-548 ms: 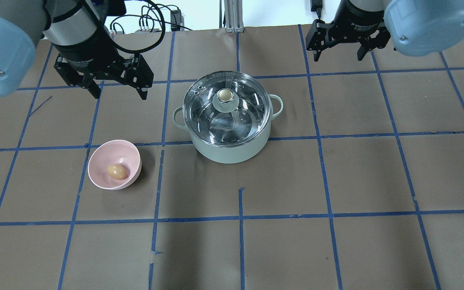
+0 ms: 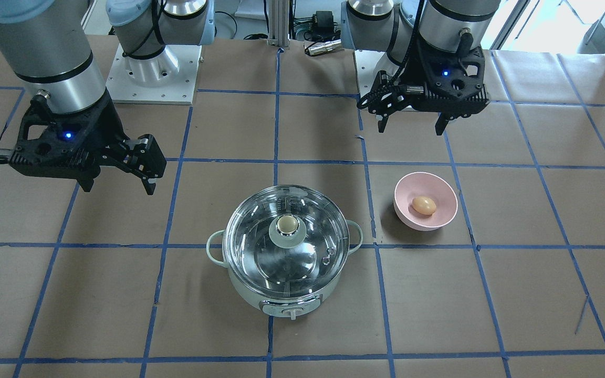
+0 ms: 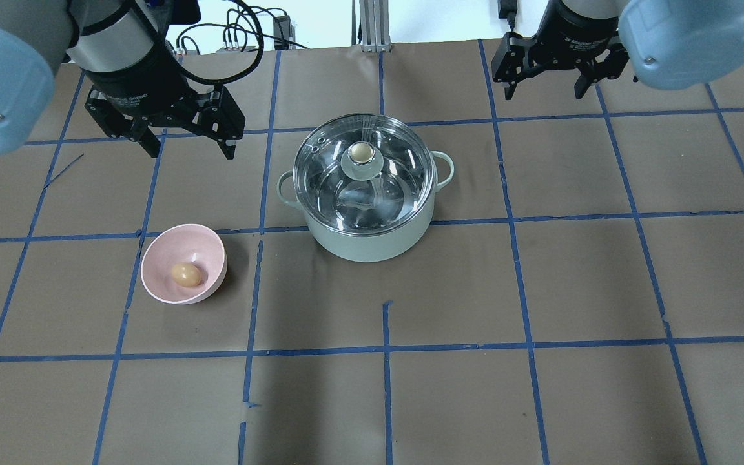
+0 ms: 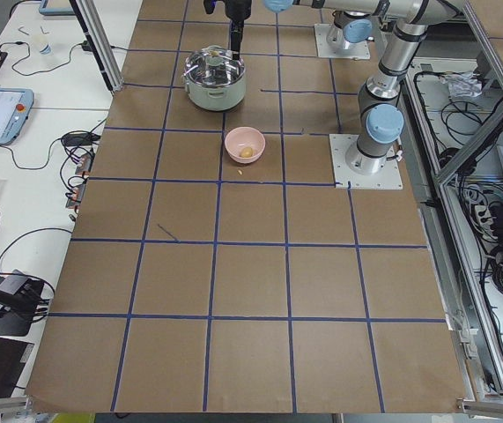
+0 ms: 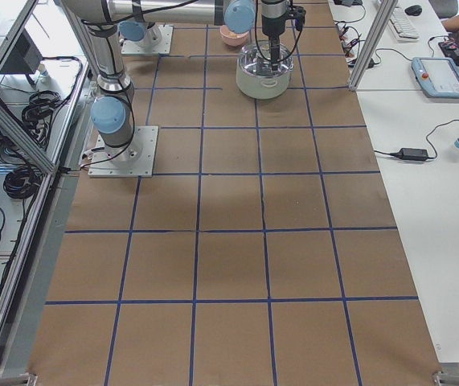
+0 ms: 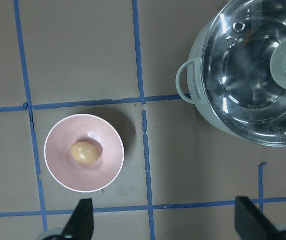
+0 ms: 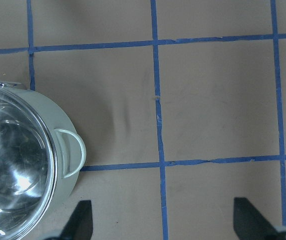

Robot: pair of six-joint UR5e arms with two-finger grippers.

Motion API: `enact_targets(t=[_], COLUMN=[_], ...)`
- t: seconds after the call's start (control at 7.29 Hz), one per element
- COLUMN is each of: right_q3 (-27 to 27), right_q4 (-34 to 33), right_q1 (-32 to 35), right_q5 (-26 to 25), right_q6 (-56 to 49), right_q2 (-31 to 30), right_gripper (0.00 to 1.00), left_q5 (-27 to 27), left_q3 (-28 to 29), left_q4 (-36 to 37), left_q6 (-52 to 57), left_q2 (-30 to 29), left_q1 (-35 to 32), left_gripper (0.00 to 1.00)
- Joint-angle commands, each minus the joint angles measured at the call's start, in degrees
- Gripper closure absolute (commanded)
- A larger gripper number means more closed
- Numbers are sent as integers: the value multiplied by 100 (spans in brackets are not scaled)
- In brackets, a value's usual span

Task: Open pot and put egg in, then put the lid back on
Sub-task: 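Move the right gripper toward the lid knob while the left approaches the bowl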

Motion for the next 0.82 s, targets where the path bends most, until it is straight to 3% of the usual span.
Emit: enact_targets(t=[0.0,0.41,0.55,0.69], right_q3=[3,-50,-67,-85], right_q4=[53,-61,-427,-787], right_q1=[53,613,920,1254], right_q5=[30,84,83,83], right_q6=[120,1209,1794,2235], right_q2=[-25,167,394,631], right_gripper=[0,0,0,0], left_q5=[-13,4,-5,4], left_q3=[-57,-792,-1161,-1556], left_q4=[0,-272,-185,381], left_q6=[27,743,870,1219], left_q2=[80,431,441,441], left_q1=[19,833,1133,1310], left_gripper=[0,0,1,3])
